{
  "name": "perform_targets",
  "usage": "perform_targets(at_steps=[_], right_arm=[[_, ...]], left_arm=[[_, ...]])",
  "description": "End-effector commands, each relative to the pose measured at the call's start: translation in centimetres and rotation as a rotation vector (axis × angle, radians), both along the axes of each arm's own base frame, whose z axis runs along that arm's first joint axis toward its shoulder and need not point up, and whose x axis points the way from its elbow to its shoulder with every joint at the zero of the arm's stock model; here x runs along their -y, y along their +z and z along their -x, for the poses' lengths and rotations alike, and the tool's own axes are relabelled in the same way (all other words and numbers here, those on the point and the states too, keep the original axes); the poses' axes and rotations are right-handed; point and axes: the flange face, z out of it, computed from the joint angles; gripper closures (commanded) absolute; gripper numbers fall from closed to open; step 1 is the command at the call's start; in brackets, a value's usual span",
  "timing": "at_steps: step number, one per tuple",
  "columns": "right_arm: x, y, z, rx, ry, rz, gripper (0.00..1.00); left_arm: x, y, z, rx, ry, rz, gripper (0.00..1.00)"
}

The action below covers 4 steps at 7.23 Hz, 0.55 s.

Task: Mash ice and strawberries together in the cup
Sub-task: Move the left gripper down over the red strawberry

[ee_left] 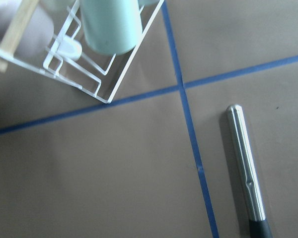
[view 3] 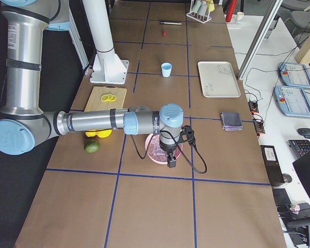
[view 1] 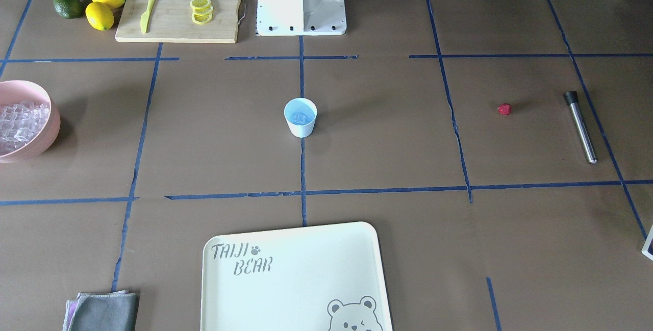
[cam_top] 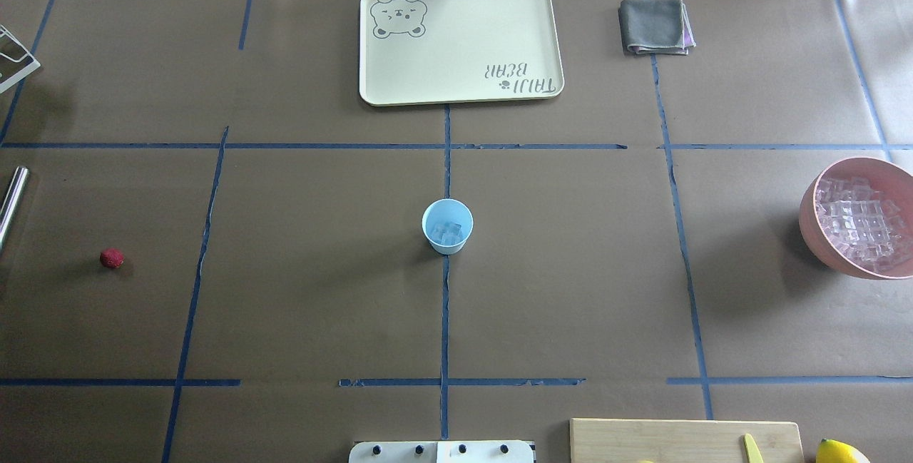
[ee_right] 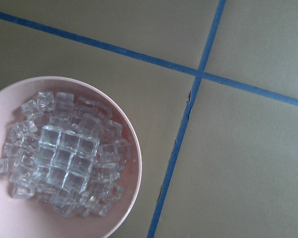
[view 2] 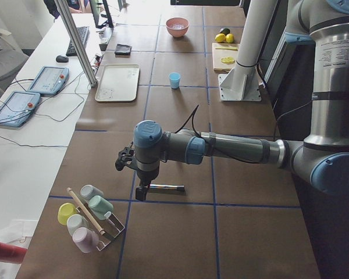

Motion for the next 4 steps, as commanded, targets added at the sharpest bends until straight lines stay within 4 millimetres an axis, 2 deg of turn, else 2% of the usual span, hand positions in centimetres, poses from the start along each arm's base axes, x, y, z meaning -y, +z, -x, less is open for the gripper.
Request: perform_targets(at_steps=[1, 2, 3, 4], right_arm=[[-1.9, 0.5, -1.7, 0.040, 0.059, 0.034, 0.00], [-1.8, 0.4, -1.7, 0.040, 0.066, 0.037, 0.00], [-1.9, 0.2, -1.8, 0.036, 0.061, 0.029, 0.00], [-1.9, 0.0, -1.8, 0.036, 0.063, 0.026, 0.00]], left_arm=[[1.6, -3.2, -3.0, -0.152, -0.097, 0.062, 0.00], [2.0, -4.6, -5.5, -0.170, -0.067, 0.004, 0.00], [1.7, -6.1, -11.0, -0.208, -0.012, -0.035, 0.00], [1.0, -6.3, -16.1, -0.223, -0.023, 0.076, 0.00]])
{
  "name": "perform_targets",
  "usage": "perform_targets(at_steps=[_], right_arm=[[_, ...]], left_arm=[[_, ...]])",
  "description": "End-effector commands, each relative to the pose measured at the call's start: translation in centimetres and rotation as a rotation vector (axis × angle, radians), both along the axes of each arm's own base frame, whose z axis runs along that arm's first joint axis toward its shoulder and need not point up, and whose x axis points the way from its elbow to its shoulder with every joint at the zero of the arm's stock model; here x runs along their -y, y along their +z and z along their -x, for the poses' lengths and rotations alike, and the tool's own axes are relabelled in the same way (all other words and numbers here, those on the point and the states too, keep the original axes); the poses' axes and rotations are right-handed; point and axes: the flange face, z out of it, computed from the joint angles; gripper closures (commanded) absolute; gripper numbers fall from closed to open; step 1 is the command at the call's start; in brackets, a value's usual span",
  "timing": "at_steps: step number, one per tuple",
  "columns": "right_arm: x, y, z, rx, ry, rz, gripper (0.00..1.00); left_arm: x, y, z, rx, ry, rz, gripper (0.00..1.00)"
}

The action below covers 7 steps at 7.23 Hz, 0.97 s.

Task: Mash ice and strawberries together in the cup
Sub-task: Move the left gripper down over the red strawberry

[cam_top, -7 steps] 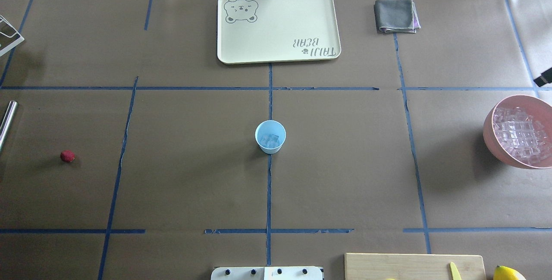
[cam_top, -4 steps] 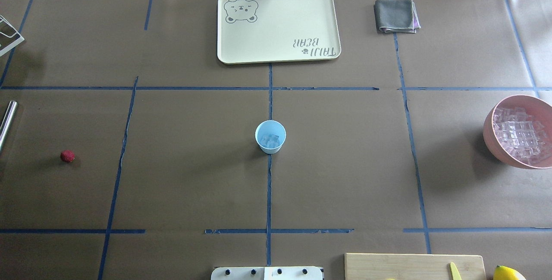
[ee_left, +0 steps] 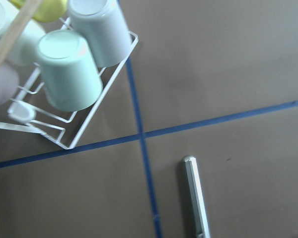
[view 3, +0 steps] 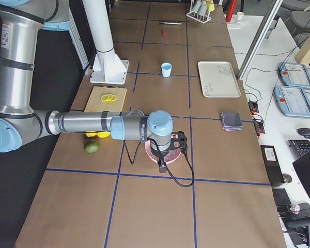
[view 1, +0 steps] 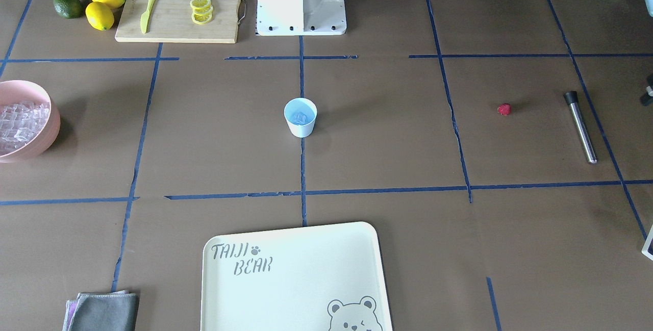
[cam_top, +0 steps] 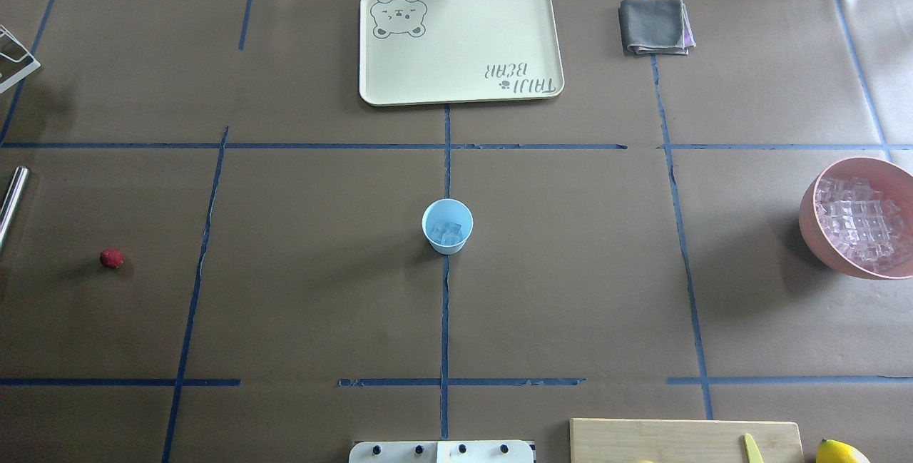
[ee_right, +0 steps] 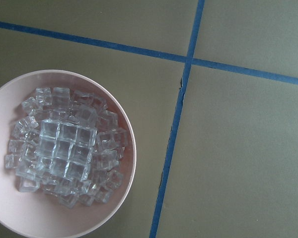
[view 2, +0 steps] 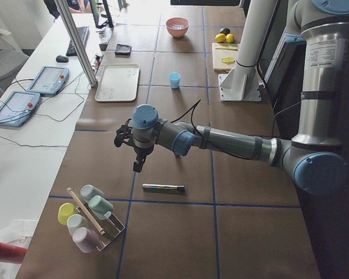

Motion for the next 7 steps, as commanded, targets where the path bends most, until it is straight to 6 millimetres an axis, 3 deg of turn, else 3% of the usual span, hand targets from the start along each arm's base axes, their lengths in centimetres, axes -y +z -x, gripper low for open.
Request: perform_targets(at_steps=[1, 2, 4, 7], right_arm=[[0.1, -0.4, 0.0, 0.001, 0.004, -0.005, 0.00], [0.0, -0.8, 0.0, 0.001, 0.004, -0.012, 0.00], [0.0, -0.9, 0.0, 0.000, 0.002, -0.016, 0.00], [-0.1, -1.1, 0.0, 0.000, -0.002, -0.025, 0.00]], left_arm=[[-0.9, -1.5, -7.7, -0.008, -0.027, 0.079, 0.00], [-1.7, -1.7, -10.8, 0.017, -0.066, 0.119, 0.00], [-5.0, -1.0, -19.4, 0.075, -0.109, 0.148, 0.00], [-9.6, 2.2, -21.2, 0.076, -0.040, 0.144, 0.00]])
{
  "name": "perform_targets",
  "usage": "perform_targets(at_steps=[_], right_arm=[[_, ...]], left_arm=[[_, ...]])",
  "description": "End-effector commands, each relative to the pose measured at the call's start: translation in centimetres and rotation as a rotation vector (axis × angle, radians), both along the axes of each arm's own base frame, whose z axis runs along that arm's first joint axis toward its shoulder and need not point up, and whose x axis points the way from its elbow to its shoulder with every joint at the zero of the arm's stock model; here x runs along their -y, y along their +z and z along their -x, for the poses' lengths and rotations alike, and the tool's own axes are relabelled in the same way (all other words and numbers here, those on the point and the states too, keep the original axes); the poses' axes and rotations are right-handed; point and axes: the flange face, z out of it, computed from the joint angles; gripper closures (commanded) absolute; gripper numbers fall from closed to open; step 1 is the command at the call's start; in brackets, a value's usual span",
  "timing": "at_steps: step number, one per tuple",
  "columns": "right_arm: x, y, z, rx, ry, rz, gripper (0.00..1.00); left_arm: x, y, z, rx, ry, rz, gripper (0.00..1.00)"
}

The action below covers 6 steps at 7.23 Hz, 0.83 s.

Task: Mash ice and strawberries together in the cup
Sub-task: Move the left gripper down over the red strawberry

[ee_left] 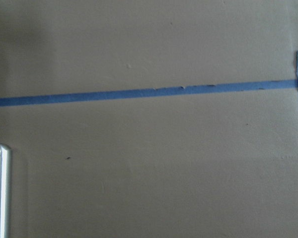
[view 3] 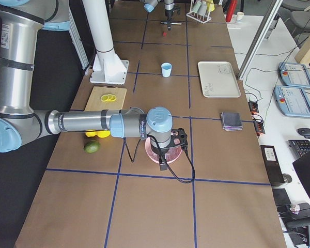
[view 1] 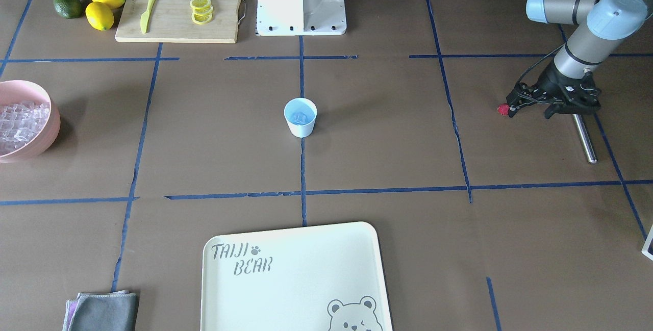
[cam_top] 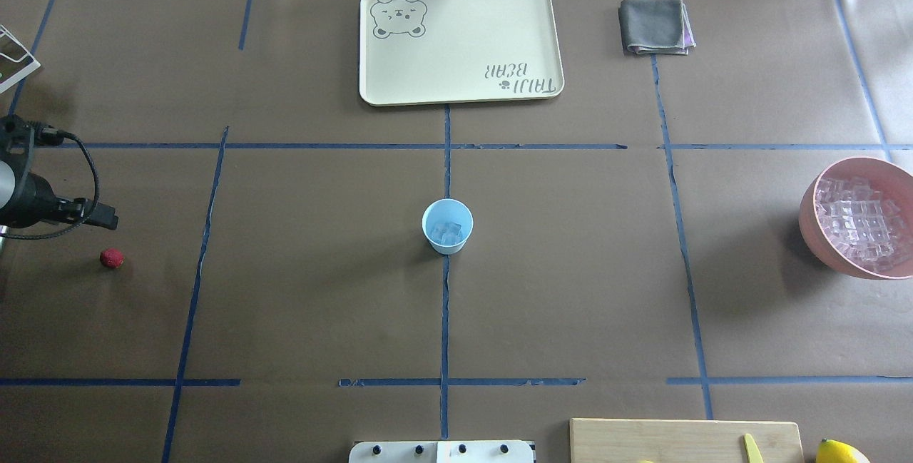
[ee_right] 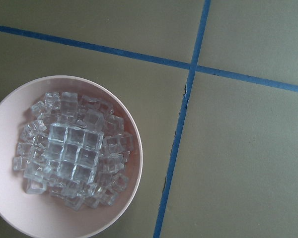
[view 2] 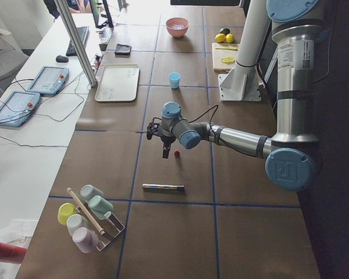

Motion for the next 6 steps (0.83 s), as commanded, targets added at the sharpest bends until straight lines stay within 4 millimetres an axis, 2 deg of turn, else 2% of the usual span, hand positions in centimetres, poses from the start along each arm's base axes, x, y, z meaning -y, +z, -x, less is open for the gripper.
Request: perform_targets(at_steps=[1, 2, 6], right_arm=[[-0.2, -0.1, 0.0, 0.000, -0.003, -0.005, 0.00], [-0.3, -0.1, 0.0, 0.000, -0.004, -0.006, 0.00], [-0.3, -0.4, 0.0, 0.000, 0.001, -0.005, 0.00]], left_arm=[[-2.2, 1.0, -1.6, 0.005, 0.034, 0.019, 0.00], [-2.9, 1.1, -2.9, 0.009, 0.046, 0.030, 0.00], [-2.8, 1.3, -3.2, 0.011, 0.048, 0.030, 0.00]])
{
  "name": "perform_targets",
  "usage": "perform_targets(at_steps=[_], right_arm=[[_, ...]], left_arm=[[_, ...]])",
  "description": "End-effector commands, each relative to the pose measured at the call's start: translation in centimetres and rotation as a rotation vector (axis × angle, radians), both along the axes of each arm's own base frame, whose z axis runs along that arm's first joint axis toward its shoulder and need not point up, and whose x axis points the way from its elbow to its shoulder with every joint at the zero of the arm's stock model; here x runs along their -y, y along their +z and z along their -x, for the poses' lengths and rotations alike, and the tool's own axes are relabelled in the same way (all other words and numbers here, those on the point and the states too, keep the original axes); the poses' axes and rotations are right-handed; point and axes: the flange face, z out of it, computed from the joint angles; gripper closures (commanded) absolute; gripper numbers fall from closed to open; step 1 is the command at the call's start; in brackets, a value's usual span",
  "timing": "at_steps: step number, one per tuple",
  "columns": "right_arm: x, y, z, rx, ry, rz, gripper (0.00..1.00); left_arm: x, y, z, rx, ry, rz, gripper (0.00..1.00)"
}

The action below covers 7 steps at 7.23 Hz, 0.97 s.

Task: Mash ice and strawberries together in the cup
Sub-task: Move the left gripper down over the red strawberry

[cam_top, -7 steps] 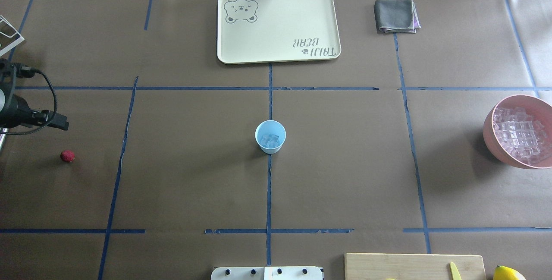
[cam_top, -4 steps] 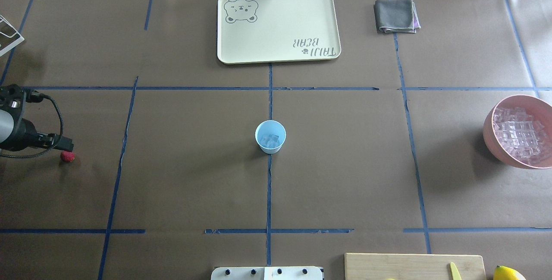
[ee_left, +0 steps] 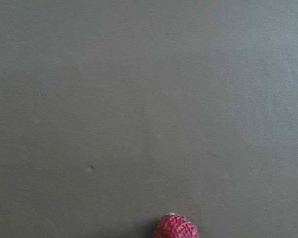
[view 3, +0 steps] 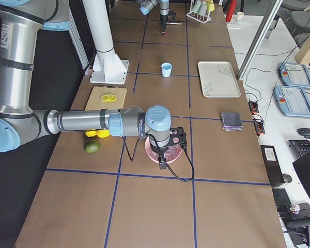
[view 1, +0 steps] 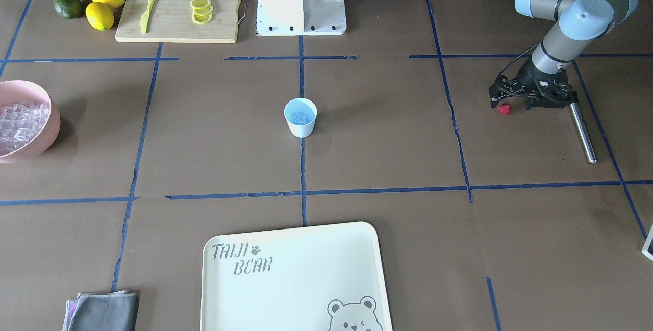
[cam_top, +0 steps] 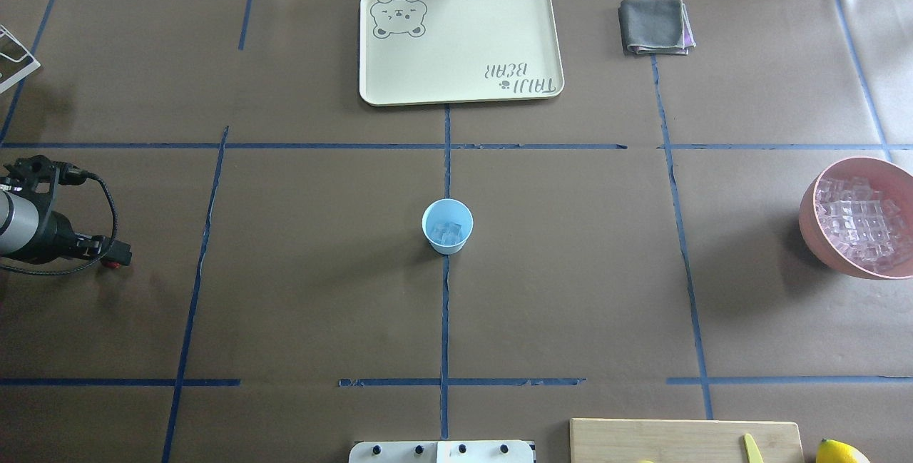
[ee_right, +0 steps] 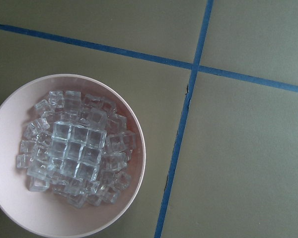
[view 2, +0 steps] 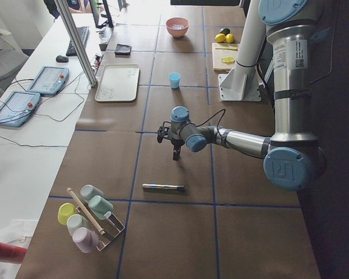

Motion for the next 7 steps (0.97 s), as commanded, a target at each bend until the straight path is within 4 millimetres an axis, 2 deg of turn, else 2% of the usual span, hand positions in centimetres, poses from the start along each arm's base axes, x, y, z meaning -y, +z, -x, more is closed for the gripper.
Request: perform_targets(at_steps=[1, 3, 4, 7], right_arm=[[0.00, -0.01, -0.01, -0.001, 0.001, 0.000, 0.00], [0.06, -0.07, -0.01, -0.001, 0.002, 0.000, 0.00], [0.06, -0.07, -0.01, -0.001, 0.002, 0.000, 0.00], [0.19, -0.12, -0.01, -0.001, 0.002, -0.002, 0.00]], left_arm=[[0.06, 0.21, -0.11, 0.002, 0.001, 0.002, 0.00], [0.03, 0.22, -0.17, 0.004, 0.003, -0.001, 0.00], [0.07, 0.14, -0.21, 0.003, 0.005, -0.004, 0.08], [0.02, 0.35, -0.39, 0.006, 0.012, -0.001, 0.73]])
